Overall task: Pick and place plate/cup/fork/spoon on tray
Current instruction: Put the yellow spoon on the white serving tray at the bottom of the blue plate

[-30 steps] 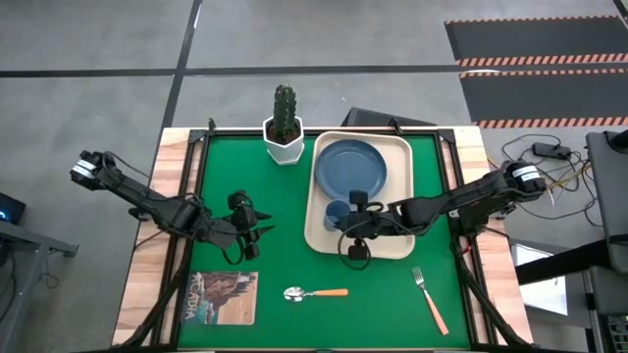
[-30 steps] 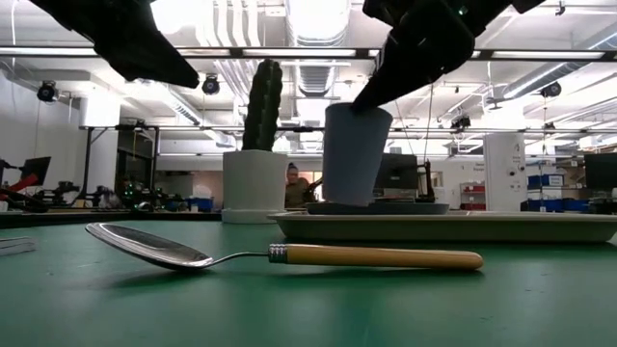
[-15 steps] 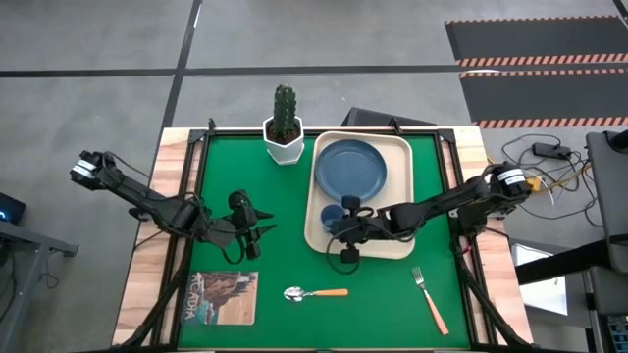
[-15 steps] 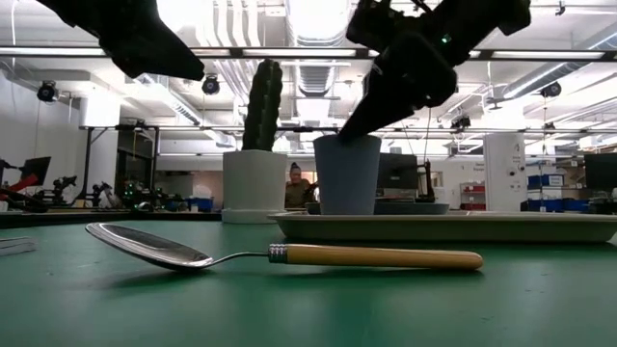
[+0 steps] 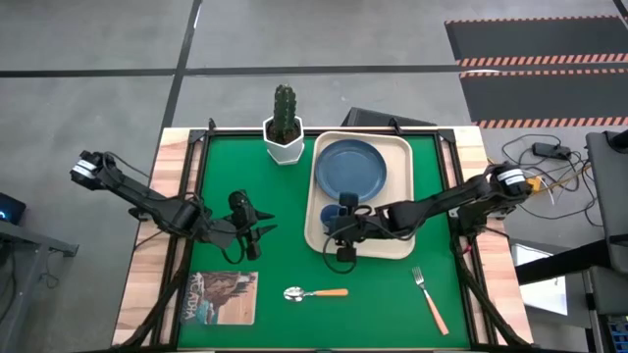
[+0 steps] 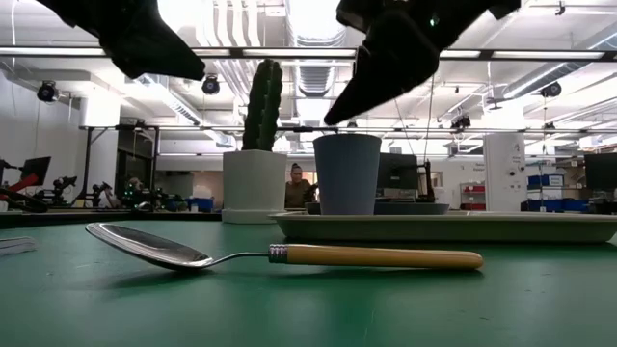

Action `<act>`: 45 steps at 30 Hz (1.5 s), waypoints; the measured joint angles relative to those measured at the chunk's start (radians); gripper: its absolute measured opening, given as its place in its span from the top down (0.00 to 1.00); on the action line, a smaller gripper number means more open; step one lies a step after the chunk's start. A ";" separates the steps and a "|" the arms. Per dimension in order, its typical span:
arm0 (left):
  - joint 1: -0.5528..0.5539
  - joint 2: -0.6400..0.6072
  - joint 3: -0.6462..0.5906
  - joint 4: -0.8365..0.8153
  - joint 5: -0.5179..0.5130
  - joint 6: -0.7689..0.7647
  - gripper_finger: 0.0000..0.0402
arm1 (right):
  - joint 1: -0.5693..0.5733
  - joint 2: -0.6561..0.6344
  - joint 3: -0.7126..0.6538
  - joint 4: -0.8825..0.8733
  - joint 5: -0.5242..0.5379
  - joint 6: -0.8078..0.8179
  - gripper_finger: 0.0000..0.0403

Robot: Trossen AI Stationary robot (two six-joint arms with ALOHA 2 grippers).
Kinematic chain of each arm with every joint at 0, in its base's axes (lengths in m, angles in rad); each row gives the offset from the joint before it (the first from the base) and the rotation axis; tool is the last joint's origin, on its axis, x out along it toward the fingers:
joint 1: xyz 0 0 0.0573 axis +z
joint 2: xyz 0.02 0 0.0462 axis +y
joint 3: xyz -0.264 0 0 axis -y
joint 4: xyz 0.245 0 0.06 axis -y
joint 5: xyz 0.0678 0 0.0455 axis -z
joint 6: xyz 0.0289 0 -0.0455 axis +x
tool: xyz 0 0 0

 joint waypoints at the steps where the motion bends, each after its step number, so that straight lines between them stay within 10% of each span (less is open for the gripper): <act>1: 0.000 0.004 0.000 0.001 0.000 -0.018 0.74 | 0.000 -0.005 0.010 -0.019 0.000 0.000 0.59; 22: -0.053 0.300 0.012 0.194 0.242 -0.275 0.74 | 0.225 -0.168 0.002 -0.103 -0.009 0.127 0.60; 45: -0.052 0.331 0.016 0.222 0.205 -0.275 0.74 | 0.378 0.244 0.000 0.168 0.001 0.280 0.64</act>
